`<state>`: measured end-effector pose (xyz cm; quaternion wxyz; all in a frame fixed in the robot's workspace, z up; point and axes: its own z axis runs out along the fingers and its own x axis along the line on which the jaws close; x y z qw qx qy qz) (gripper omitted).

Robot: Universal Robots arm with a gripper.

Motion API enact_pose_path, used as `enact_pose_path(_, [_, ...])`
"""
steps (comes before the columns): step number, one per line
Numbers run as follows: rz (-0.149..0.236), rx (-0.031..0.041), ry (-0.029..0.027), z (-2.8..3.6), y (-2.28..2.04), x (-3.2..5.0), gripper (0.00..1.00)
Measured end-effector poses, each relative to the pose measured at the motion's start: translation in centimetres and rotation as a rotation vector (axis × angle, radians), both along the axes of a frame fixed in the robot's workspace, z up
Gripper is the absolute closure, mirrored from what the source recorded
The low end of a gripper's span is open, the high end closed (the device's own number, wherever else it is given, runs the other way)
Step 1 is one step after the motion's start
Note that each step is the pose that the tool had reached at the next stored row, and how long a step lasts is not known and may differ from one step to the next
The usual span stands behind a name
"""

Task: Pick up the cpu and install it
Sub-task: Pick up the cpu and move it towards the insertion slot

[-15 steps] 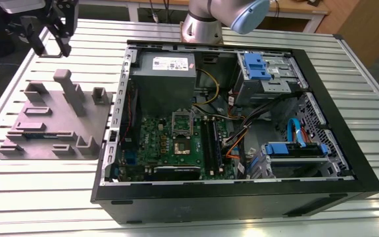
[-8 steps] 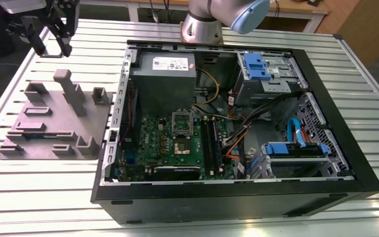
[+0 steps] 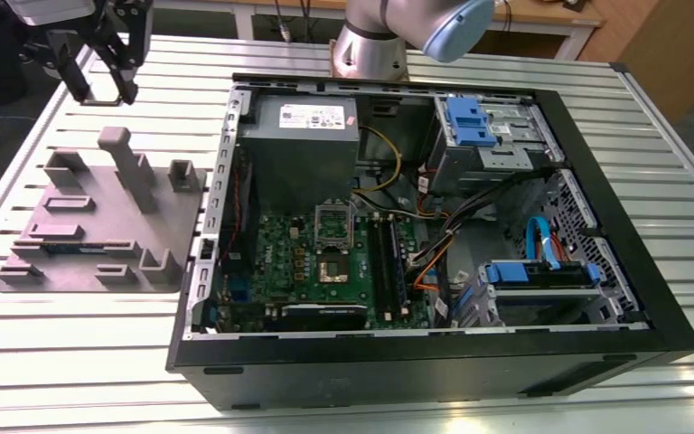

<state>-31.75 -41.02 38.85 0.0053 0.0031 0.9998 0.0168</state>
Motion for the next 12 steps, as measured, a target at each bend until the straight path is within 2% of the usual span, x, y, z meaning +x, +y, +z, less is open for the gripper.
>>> enact_pose_path(12, [0.0,0.0,0.0001,0.0,0.0,0.79,0.53])
